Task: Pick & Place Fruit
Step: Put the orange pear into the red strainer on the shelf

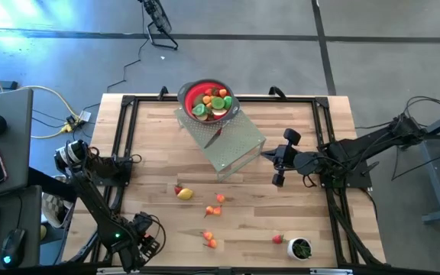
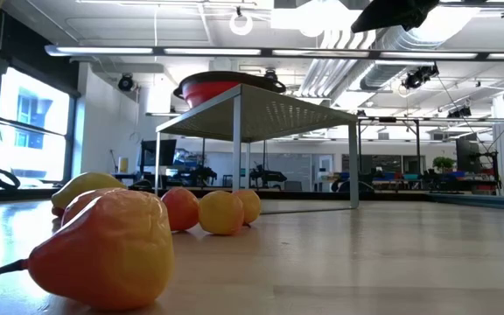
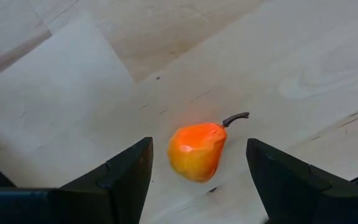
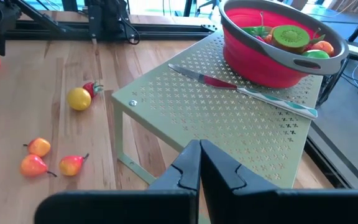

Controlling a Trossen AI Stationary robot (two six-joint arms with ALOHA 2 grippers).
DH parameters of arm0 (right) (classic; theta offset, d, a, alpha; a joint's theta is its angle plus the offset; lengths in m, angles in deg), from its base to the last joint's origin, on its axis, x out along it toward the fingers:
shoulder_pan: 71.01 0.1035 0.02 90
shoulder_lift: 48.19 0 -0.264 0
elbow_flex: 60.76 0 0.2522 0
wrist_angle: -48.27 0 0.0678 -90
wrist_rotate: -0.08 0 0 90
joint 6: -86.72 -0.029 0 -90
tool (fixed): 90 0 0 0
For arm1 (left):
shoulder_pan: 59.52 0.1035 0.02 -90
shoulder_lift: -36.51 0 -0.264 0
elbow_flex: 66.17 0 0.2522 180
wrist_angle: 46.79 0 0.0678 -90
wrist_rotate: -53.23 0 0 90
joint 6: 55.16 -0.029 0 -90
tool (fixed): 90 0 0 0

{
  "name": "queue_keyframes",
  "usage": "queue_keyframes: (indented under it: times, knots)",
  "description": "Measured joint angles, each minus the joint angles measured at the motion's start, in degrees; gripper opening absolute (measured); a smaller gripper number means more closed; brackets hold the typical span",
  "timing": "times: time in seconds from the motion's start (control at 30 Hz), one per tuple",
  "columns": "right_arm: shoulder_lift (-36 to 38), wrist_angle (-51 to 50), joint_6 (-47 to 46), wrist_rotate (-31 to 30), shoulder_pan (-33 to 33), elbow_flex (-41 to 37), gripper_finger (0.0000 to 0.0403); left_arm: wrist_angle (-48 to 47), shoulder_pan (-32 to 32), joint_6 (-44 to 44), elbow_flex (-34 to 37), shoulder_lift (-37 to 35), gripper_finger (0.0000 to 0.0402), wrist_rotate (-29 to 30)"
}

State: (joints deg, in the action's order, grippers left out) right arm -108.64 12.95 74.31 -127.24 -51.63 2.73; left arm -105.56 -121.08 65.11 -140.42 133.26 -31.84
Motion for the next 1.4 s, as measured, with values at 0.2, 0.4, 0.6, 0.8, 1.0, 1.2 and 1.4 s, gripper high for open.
queue_keyframes:
  times: [0.2,0.4,0.6,0.8,1.0,1.2,1.4]
  knots:
    - [0.0,0.0,0.0,0.0,0.0,0.0,0.0002,0.1,0.0,0.0,0.0,0.4,0.0248,0.0]
    - [0.0,0.0,0.0,0.0,0.0,0.0,0.0002,2.8,0.0,0.0,0.0,2.8,0.0248,-1.7]
    - [0.0,0.0,0.0,0.0,0.0,0.0,0.0002,3.4,0.0,0.0,0.0,2.9,0.0248,-1.8]
    - [0.0,0.0,0.0,0.0,0.0,0.0,0.0002,3.4,0.0,0.0,0.0,2.9,0.0248,-1.8]
    - [0.0,0.0,0.0,0.0,0.0,0.0,0.0002,3.1,0.0,0.0,0.0,2.9,0.0248,-1.1]
    - [0.0,0.0,0.0,0.0,0.0,0.0,0.0002,2.9,0.0,0.0,0.0,2.9,0.0248,0.6]
    - [0.0,0.6,0.0,0.0,0.0,0.0,0.0002,3.0,0.0,0.0,0.0,2.9,0.0248,1.9]
